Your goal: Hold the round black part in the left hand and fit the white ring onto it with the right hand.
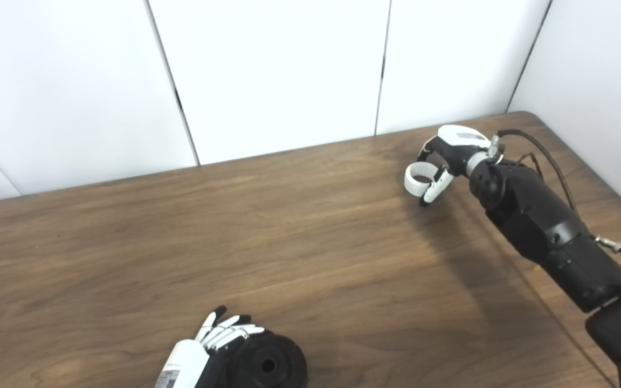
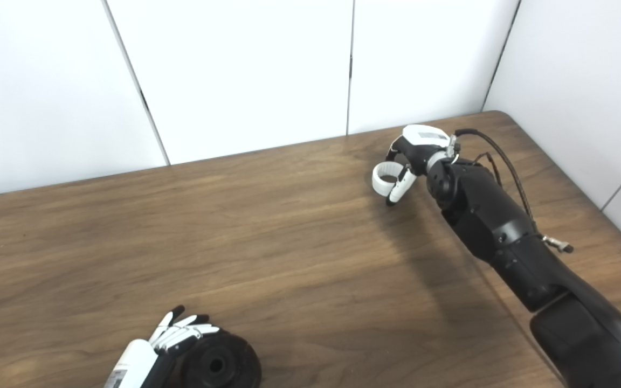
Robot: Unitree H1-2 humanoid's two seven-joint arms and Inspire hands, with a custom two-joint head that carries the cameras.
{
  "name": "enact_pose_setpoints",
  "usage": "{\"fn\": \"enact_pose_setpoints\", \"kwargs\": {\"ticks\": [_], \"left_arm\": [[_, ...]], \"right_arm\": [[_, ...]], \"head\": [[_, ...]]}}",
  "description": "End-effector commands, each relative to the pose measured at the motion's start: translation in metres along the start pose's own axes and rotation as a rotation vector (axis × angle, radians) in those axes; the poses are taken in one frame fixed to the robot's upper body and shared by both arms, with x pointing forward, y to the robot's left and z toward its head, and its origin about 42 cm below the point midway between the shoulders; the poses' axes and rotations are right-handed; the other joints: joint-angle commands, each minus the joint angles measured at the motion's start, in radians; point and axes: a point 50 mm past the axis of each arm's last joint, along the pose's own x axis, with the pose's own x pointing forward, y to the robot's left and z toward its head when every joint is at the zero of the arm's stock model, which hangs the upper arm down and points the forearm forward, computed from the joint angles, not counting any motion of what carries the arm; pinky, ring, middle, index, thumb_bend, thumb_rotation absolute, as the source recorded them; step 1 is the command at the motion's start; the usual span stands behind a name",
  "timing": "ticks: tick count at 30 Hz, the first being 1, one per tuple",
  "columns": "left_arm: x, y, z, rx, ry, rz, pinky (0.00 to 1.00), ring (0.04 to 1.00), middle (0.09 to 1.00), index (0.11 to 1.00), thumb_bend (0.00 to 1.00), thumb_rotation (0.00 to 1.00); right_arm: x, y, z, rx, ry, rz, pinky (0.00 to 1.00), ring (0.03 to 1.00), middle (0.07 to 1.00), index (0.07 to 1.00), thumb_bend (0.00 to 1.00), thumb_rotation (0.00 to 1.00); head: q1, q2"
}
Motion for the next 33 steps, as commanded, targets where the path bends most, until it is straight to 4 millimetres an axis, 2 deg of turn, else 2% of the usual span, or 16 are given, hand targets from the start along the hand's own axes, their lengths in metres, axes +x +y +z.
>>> {"fn": "enact_pose_setpoints", "kwargs": {"ticks": [1, 4, 12, 19, 26, 29, 33], "left_arm": [[-0.014, -0.014, -0.005, -0.023, 0.056, -0.053, 1.0, 0.872, 0.77, 0.484, 0.52, 0.06], [-0.013, -0.014, -0.005, -0.019, 0.058, -0.053, 1.0, 0.874, 0.77, 0.484, 0.52, 0.06], [-0.011, -0.014, -0.004, -0.022, 0.058, -0.055, 1.0, 0.878, 0.773, 0.484, 0.52, 0.06], [-0.01, -0.016, 0.001, -0.025, 0.072, -0.058, 1.0, 0.879, 0.771, 0.485, 0.52, 0.06], [-0.005, -0.017, 0.004, -0.033, 0.095, -0.039, 1.0, 0.878, 0.773, 0.485, 0.52, 0.06], [-0.002, -0.017, 0.005, -0.039, 0.106, -0.029, 1.0, 0.879, 0.772, 0.485, 0.52, 0.06], [0.003, -0.017, 0.009, -0.036, 0.11, -0.028, 1.0, 0.883, 0.771, 0.485, 0.52, 0.06]], "right_arm": [[0.002, -0.031, 0.002, 0.004, -0.019, -0.105, 1.0, 0.917, 0.847, 0.524, 0.58, 0.14], [0.001, -0.031, 0.002, -0.005, -0.025, -0.114, 1.0, 0.909, 0.837, 0.492, 0.53, 0.14], [-0.001, -0.033, 0.001, -0.047, -0.058, -0.14, 0.98, 0.889, 0.822, 0.487, 0.52, 0.14], [-0.014, -0.036, 0.008, -0.02, -0.127, -0.169, 0.98, 0.882, 0.812, 0.487, 0.52, 0.14], [-0.075, -0.048, 0.059, -0.067, -0.432, -0.244, 0.97, 0.892, 0.799, 0.485, 0.52, 0.13], [-0.1, -0.054, 0.074, -0.088, -0.518, -0.261, 0.99, 0.893, 0.797, 0.484, 0.52, 0.13], [-0.136, -0.061, 0.096, -0.108, -0.634, -0.252, 1.0, 0.898, 0.798, 0.484, 0.52, 0.14]], "head": [[0.002, 0.001], [0.002, 0.001], [0.005, 0.002], [0.061, 0.03], [0.112, 0.083], [0.125, 0.095], [0.148, 0.131]]}}
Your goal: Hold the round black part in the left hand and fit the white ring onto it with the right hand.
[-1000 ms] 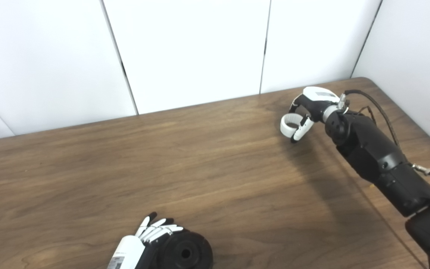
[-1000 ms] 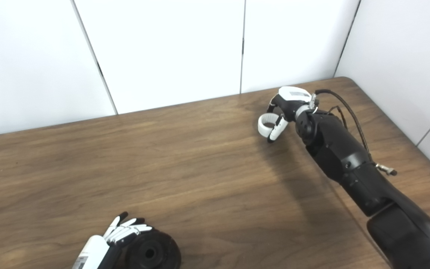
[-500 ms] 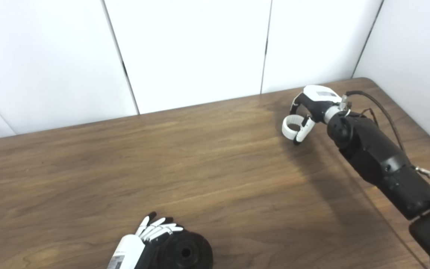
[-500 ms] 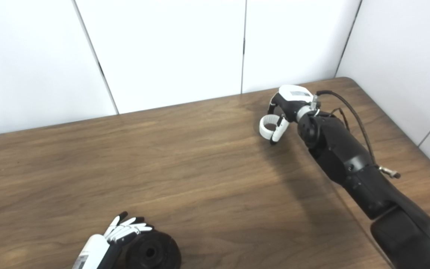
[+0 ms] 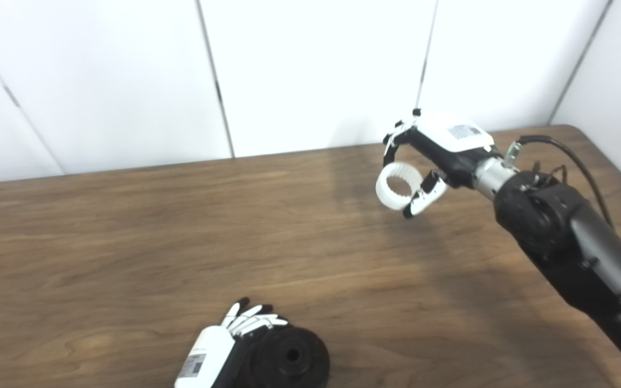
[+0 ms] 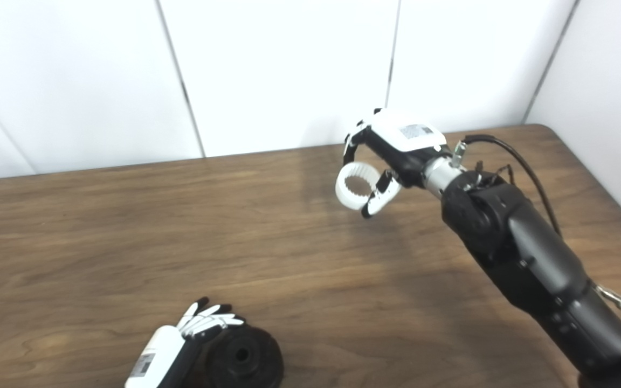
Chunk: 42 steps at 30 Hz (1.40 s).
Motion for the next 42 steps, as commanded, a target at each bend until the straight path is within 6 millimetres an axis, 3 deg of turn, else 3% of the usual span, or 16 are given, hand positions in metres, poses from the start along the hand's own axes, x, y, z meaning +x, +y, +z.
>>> {"fn": "enact_pose_setpoints", "kwargs": {"ticks": [1, 7, 19, 28, 42], "left_arm": [[-0.003, -0.009, 0.0, -0.005, 0.046, -0.046, 1.0, 0.882, 0.77, 0.484, 0.52, 0.06], [0.003, -0.009, 0.004, -0.008, 0.049, -0.04, 1.0, 0.882, 0.769, 0.484, 0.52, 0.06], [0.015, -0.005, 0.011, -0.005, 0.057, -0.031, 1.0, 0.877, 0.763, 0.483, 0.52, 0.06], [0.022, 0.002, 0.017, 0.016, 0.04, -0.033, 1.0, 0.876, 0.758, 0.483, 0.52, 0.06], [0.024, 0.004, 0.023, 0.014, 0.029, -0.041, 1.0, 0.869, 0.751, 0.483, 0.52, 0.06]], "right_arm": [[-0.01, -0.027, 0.018, -0.033, -0.07, -0.046, 1.0, 0.901, 0.799, 0.484, 0.52, 0.14], [-0.038, -0.038, 0.06, -0.001, -0.181, -0.01, 1.0, 0.911, 0.799, 0.483, 0.52, 0.14], [-0.068, -0.04, 0.112, 0.063, -0.326, 0.058, 1.0, 0.92, 0.797, 0.483, 0.52, 0.14], [-0.069, -0.027, 0.129, 0.124, -0.364, 0.109, 1.0, 0.918, 0.805, 0.483, 0.52, 0.14], [-0.061, 0.012, 0.146, 0.179, -0.392, 0.174, 1.0, 0.895, 0.796, 0.482, 0.53, 0.14]], "head": [[0.004, 0.008], [0.03, 0.051], [0.051, 0.139], [0.056, 0.193], [0.062, 0.21]]}}
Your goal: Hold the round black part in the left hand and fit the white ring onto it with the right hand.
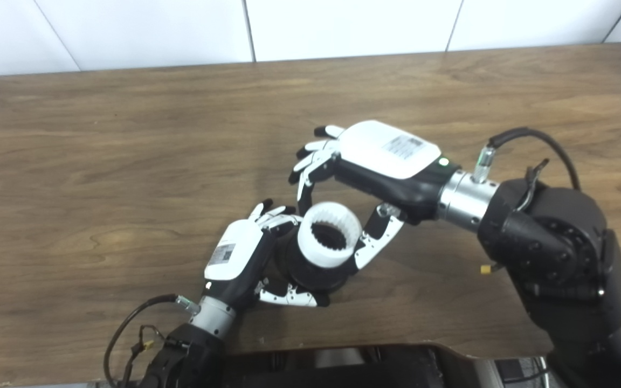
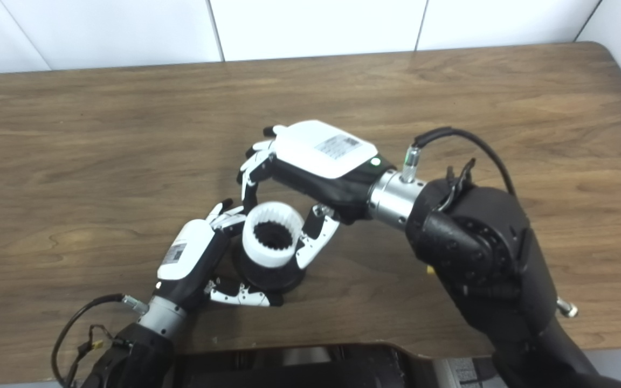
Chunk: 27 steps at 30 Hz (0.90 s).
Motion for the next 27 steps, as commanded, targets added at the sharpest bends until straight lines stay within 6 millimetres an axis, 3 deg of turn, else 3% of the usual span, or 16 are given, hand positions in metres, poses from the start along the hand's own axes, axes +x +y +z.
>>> {"fn": "enact_pose_setpoints", "kwargs": {"ticks": [1, 17, 27], "left_arm": [[0.002, 0.0, 0.005, 0.008, -0.015, -0.023, 1.0, 0.868, 0.752, 0.483, 0.52, 0.06], [0.005, -0.001, 0.01, 0.008, -0.018, -0.025, 1.0, 0.871, 0.738, 0.483, 0.52, 0.06], [0.006, 0.0, 0.01, 0.004, -0.029, -0.014, 1.0, 0.873, 0.744, 0.482, 0.52, 0.06]], "right_arm": [[0.002, -0.005, 0.005, -0.033, -0.025, -0.071, 1.0, 0.893, 0.793, 0.482, 0.53, 0.14], [0.017, 0.024, 0.0, -0.029, -0.028, -0.038, 1.0, 0.906, 0.801, 0.483, 0.52, 0.13], [0.021, 0.029, -0.006, -0.07, -0.033, -0.047, 1.0, 0.902, 0.801, 0.483, 0.52, 0.13]], "head": [[-0.001, 0.001], [0.002, 0.002], [0.002, -0.004]]}}
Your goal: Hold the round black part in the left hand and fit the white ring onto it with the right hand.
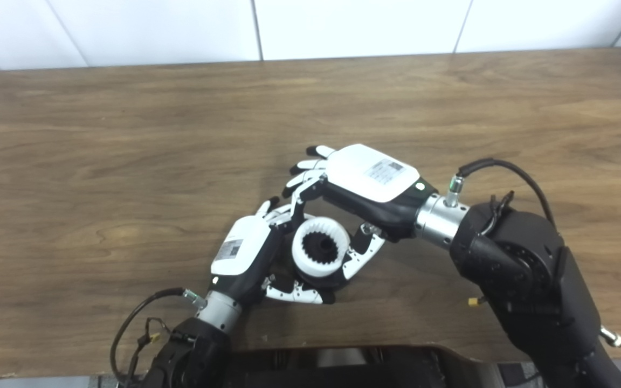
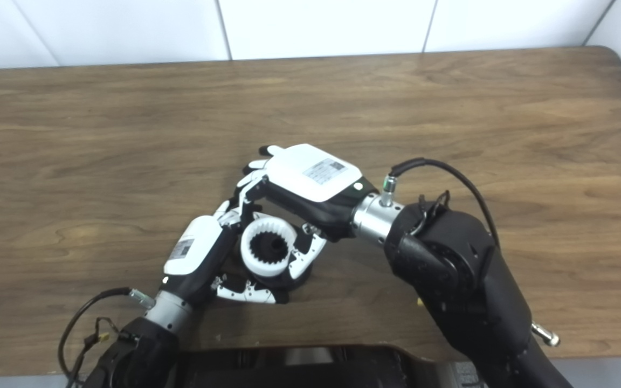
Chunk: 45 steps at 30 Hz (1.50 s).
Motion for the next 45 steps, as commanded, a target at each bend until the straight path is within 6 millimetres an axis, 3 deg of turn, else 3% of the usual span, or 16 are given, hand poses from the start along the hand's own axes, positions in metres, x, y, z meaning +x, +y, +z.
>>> {"fn": "enact_pose_setpoints", "kwargs": {"ticks": [1, 13, 45], "left_arm": [[0.003, -0.001, 0.005, 0.003, -0.029, -0.011, 1.0, 0.874, 0.745, 0.482, 0.52, 0.06], [0.005, 0.0, 0.008, 0.002, -0.027, -0.009, 1.0, 0.884, 0.755, 0.482, 0.52, 0.06], [0.0, 0.0, 0.01, -0.005, -0.031, -0.009, 1.0, 0.868, 0.754, 0.482, 0.52, 0.06]], "right_arm": [[0.0, -0.008, 0.004, -0.049, -0.029, -0.034, 1.0, 0.904, 0.803, 0.483, 0.52, 0.13], [-0.001, -0.01, 0.008, -0.203, -0.07, 0.01, 1.0, 0.929, 0.814, 0.484, 0.52, 0.13], [0.003, -0.003, -0.017, -0.155, -0.01, 0.003, 1.0, 0.918, 0.8, 0.485, 0.52, 0.13]], "head": [[-0.002, 0.001], [-0.005, 0.001], [-0.011, 0.014]]}}
